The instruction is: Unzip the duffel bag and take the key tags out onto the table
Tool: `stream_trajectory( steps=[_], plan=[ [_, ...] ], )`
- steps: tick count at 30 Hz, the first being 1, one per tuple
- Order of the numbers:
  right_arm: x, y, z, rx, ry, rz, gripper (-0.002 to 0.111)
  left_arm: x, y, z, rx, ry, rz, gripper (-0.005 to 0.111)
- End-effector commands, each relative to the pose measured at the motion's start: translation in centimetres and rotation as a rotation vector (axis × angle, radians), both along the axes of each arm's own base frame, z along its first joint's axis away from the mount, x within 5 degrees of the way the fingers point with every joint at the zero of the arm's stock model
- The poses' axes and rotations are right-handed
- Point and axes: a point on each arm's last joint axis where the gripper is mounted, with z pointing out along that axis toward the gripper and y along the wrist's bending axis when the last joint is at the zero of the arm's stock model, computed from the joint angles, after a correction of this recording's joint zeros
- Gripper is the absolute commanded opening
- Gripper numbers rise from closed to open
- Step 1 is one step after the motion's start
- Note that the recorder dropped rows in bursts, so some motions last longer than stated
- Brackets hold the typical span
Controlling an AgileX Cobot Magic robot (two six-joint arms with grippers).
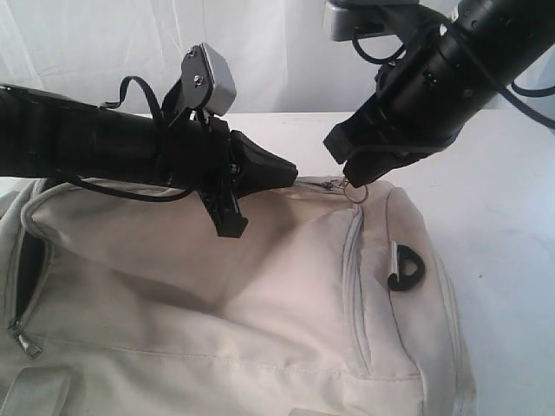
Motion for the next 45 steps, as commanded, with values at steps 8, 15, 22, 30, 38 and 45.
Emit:
stream_trajectory(
  steps=[8, 15, 22, 30, 38, 45],
  plan=[
    [0.0, -0.3, 0.4, -0.002, -0.031, 0.002, 0.000, -0.9, -0.5, 0.3, -0.025, -0.053, -0.121, 0.005],
    [0.0, -0.3, 0.4, 0.003, -0.030, 0.001, 0.000, -0.9, -0.4, 0.1, 0.018, -0.106, -0.147, 0.066],
    [0.1, -0.2, 0.5, 0.012, -0.036, -0.002, 0.000, -1.2, -0.7, 1.4, -0.030, -0.167, -0.227, 0.064],
    [0.1, -0.2, 0.5, 0.023, -0.034, -0.004, 0.000, -0.4, -0.3, 0.9, 0.073, -0.218, -0.153, 0.065],
    [0.1, -0.1, 0.5, 0.027, -0.033, -0.005, 0.000, 0.9, -0.5, -1.6, 0.132, -0.174, -0.104, 0.062],
    [0.6, -1.0, 0.2, -0.089, -0.102, -0.002, 0.000, 1.1, -0.4, -1.3, 0.148, -0.193, -0.070, 0.000]
  ],
)
